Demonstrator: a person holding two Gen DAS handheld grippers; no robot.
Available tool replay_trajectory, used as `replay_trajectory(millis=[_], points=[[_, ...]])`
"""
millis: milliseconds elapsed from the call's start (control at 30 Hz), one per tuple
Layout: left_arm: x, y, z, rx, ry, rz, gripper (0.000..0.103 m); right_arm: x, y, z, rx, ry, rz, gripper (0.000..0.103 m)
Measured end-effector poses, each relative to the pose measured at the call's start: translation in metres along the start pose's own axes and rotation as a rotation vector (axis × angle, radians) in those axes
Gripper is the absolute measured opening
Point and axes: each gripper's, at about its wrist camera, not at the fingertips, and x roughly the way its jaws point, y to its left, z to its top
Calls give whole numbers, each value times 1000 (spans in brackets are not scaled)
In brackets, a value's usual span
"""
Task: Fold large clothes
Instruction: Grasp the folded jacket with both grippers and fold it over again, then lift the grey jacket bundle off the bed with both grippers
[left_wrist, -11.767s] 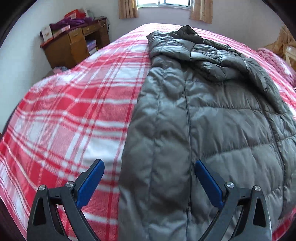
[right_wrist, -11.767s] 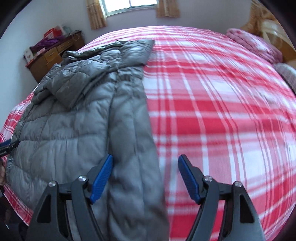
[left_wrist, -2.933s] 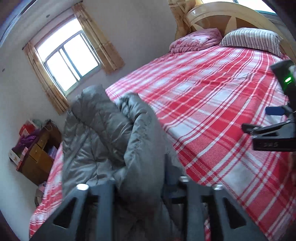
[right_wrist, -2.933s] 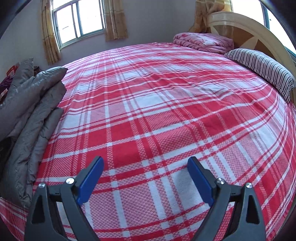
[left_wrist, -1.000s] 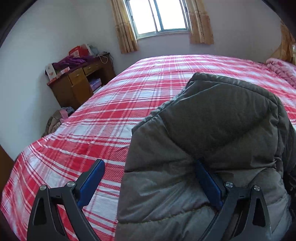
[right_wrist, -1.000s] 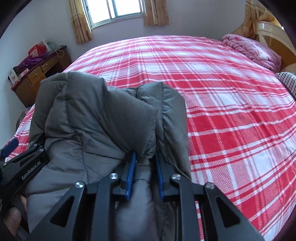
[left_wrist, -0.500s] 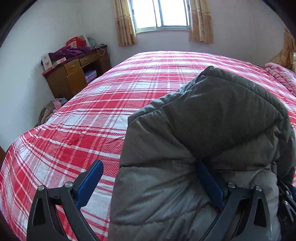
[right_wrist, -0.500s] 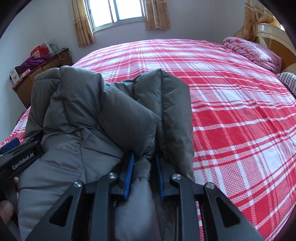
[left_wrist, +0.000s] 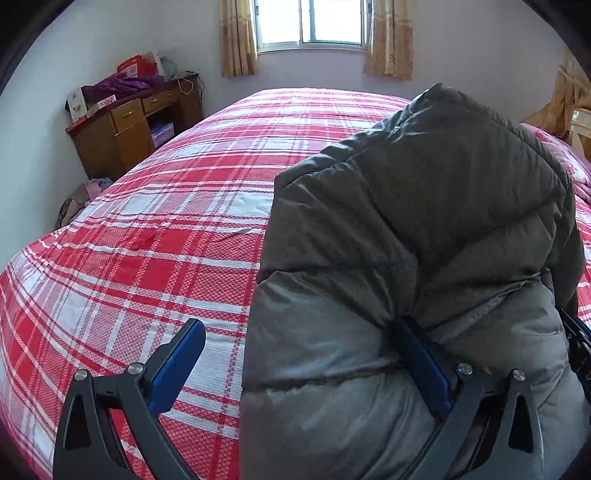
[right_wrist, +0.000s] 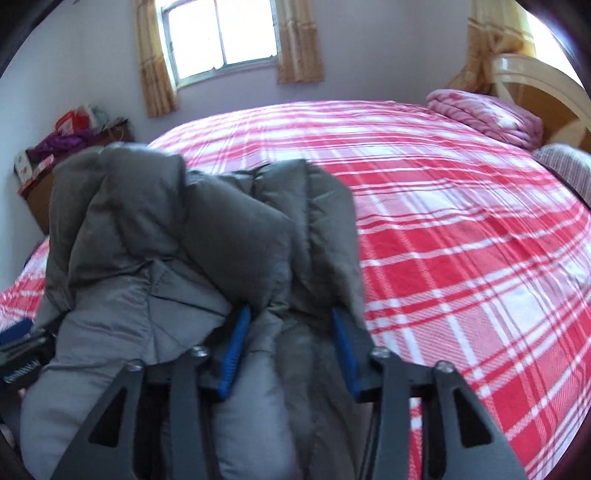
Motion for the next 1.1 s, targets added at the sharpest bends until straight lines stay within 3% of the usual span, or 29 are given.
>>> replay_trajectory(millis=[267,433,567,700,800,1000,1100], points=[[-9,5,-6,26,5,3,102,7,-12,-4,52,67,91,61],[-7,14,-11,3,-1,-37,102,4,-22,-10,108,60,152,69],[0,11,-8,16,21,-51,102,5,-17,-9,90,77,134,71],[-1,10,-11,22,1,-46,102,-9,-20,-16,131,11,60,85],[0,9,-11,20,10,-41,102,-4,-20,-16,138,46,57,89],[7,4,-9,32,37,-27,102,7,-12,-10,89,93,66,89],[10,5,-9,31,48,-54,102,6,-12,-11,84,90,86,83]])
